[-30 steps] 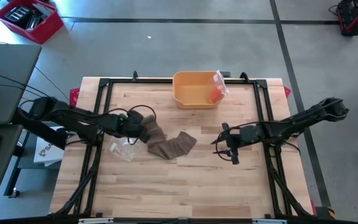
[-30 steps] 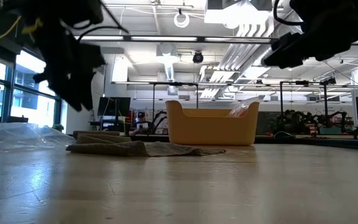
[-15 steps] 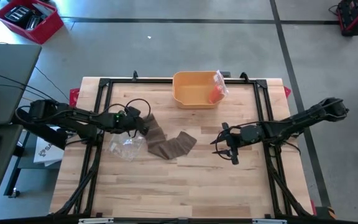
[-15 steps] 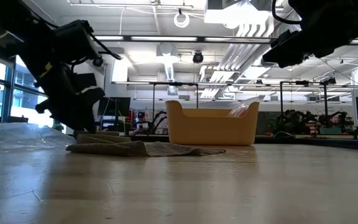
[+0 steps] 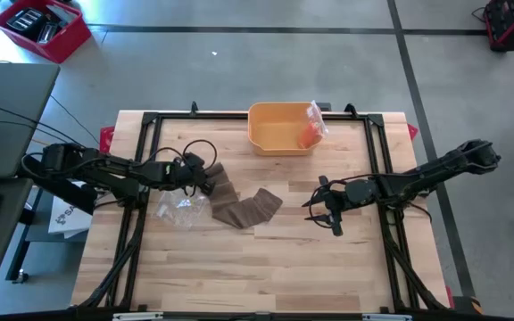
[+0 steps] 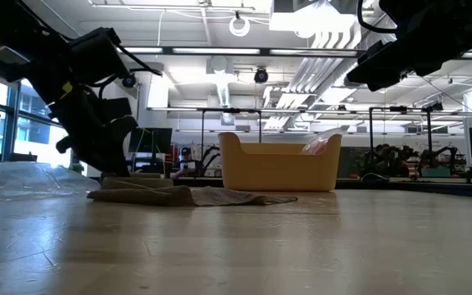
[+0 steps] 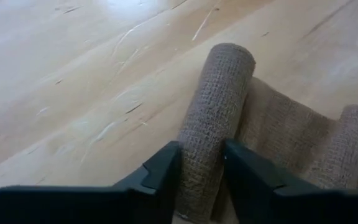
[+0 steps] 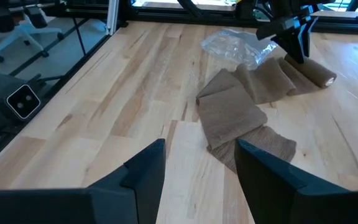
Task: Roll bandage
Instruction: Roll the brown bandage
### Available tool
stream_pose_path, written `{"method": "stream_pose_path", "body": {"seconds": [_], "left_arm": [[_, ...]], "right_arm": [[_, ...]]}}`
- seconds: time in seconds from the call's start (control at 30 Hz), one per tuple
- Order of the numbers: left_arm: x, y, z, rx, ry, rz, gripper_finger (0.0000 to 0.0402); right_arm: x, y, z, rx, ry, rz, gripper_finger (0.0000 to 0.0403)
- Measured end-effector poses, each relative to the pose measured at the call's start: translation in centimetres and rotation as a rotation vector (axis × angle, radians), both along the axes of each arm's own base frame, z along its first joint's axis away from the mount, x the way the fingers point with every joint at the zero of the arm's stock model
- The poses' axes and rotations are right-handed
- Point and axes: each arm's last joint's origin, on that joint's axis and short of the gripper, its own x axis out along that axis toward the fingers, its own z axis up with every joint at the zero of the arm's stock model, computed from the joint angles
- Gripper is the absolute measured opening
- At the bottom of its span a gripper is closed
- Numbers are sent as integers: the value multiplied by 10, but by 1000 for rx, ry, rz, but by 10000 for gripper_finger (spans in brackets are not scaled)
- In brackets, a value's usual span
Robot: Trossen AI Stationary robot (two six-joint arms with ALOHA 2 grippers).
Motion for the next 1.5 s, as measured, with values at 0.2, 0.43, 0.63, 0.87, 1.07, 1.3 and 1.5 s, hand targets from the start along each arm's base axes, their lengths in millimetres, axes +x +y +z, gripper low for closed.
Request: {"method": "stream_pose_path", "body": {"seconds": [0.2, 0.43, 0.63, 0.87, 1.07, 1.3, 1.5], "left_arm": [[13, -8, 14, 16, -9, -88, 31], [51, -25, 104, 175, -20, -190, 2], [62, -41, 181, 308, -35, -216, 0], [65, -47, 186, 202, -91, -222, 1], [52, -67, 138, 90, 25, -291, 4], [39, -84, 62, 44, -58, -301, 88], [41, -92, 14, 271, 54, -474, 155]], "right_arm": [[-5, 9, -3, 15, 46, 35, 183], [-15, 17, -3, 18, 107, 89, 183], [10, 8, 9, -31, 104, 34, 183], [46, 3, -15, -55, 202, -36, 183], [64, 6, -42, -79, 308, -39, 183], [74, 8, -43, -101, 308, -23, 183], [75, 7, -37, -98, 286, -17, 183]]}}
